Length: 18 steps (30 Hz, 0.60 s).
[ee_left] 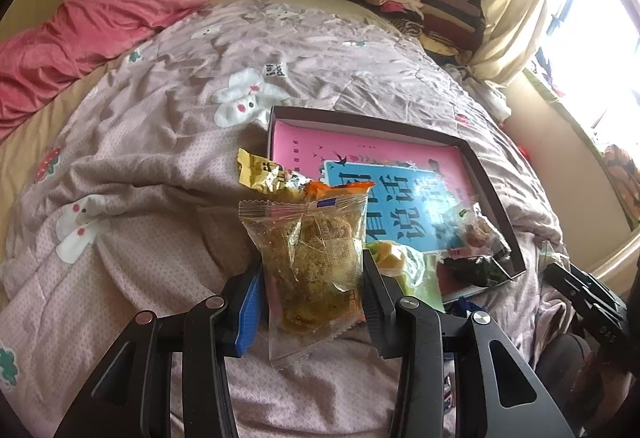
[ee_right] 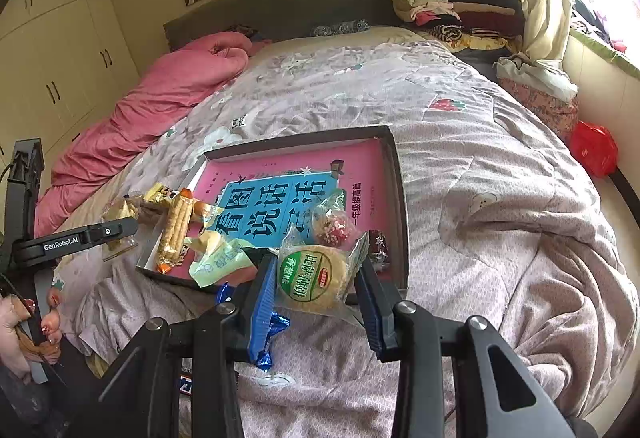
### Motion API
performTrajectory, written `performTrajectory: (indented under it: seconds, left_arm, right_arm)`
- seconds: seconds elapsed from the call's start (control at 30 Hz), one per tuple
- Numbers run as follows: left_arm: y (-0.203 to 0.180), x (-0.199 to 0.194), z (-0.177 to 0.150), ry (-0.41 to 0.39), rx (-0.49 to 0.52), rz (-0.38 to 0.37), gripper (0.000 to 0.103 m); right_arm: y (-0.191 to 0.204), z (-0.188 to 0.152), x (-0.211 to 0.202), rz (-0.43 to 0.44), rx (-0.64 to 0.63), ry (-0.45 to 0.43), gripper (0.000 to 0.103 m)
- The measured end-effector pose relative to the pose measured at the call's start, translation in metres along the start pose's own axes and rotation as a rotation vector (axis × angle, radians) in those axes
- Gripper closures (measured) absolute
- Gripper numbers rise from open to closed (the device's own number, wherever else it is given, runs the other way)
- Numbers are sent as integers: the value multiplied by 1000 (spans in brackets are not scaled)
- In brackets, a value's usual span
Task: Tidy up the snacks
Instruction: 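Lift and carry the cookie bag with the left tool while the right tool carries the cake over the tray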
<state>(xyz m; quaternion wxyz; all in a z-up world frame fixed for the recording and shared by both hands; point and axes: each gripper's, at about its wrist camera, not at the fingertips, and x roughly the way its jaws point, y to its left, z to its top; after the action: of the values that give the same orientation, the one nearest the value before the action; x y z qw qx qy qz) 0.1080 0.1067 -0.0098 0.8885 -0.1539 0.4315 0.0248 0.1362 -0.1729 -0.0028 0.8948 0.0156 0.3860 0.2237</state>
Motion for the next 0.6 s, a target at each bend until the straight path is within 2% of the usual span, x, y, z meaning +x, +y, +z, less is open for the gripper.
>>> performTrajectory:
  seconds: [0.37,0.6]
  left_arm:
    - [6,19,-3,21,7,39,58]
    - [2,25,-7,33,15,34,58]
  right_arm:
    - [-3,4,4,-6,3,4,64]
    - [-4,5,9,-2,5,12,64]
